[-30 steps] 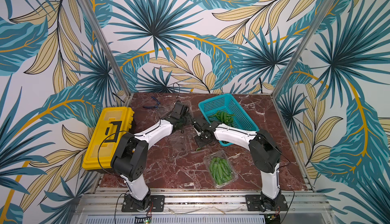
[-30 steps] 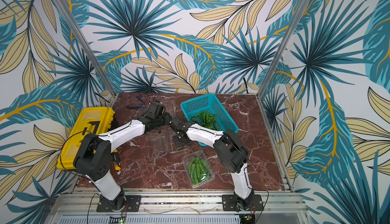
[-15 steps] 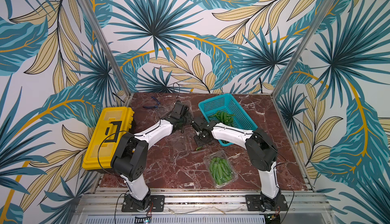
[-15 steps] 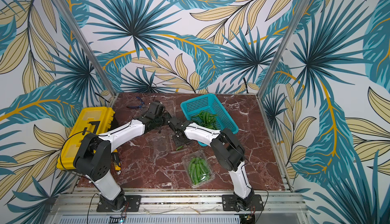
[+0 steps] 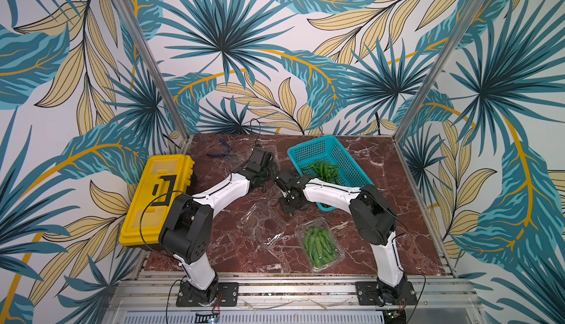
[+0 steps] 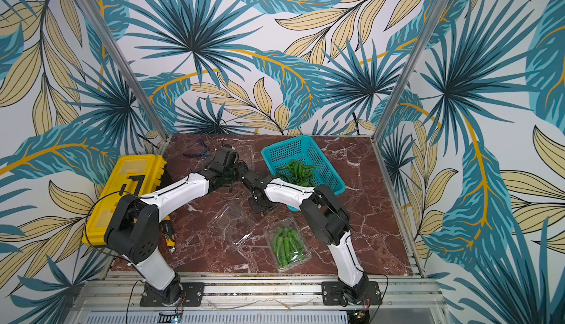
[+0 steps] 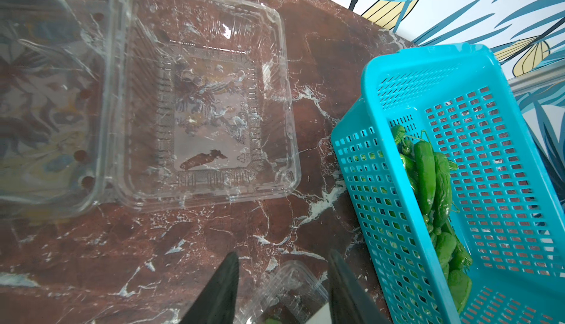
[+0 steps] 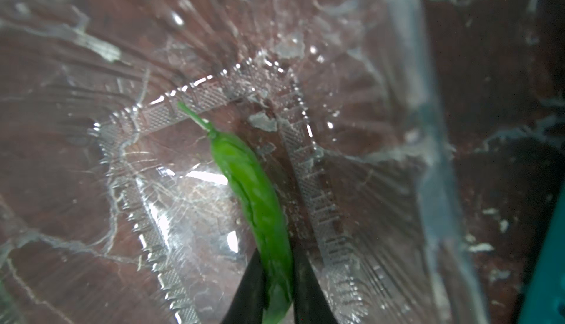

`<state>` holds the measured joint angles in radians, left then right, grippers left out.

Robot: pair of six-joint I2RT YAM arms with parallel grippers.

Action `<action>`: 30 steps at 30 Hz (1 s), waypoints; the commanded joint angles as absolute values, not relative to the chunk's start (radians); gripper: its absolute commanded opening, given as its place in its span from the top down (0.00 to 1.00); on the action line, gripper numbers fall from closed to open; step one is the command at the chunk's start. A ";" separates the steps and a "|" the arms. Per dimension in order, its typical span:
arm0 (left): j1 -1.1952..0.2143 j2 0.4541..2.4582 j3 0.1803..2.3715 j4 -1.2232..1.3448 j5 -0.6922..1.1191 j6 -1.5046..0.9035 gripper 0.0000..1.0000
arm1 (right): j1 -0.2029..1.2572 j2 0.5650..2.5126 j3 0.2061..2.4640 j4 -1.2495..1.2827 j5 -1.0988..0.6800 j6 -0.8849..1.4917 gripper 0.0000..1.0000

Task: Take small green peppers out of containers
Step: Pick up the green pepper from the packing box, then place the green pepper in the basket.

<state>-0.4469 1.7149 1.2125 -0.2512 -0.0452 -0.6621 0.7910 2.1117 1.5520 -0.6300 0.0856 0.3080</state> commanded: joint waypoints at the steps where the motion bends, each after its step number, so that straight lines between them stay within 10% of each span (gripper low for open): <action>1: -0.448 1.690 1.190 -0.247 -0.046 -0.645 0.51 | 0.797 2.077 1.530 -0.565 0.065 0.305 0.94; 16: -0.448 1.675 1.177 -0.415 0.014 -0.485 0.51 | 0.565 1.685 1.275 -0.426 0.280 0.383 0.99; 22: -0.448 1.696 1.167 -0.454 0.038 -0.468 0.51 | 0.471 1.650 1.135 -0.335 0.243 0.508 0.72; 30: -0.450 1.762 1.201 -0.520 0.018 -0.456 0.51 | 0.471 1.672 1.131 -0.312 0.182 0.539 0.67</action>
<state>-0.4480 1.7287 1.1843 -0.4625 0.0360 -0.4778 0.4694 1.6630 1.1412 -0.3412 0.2077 0.5049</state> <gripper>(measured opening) 0.487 0.325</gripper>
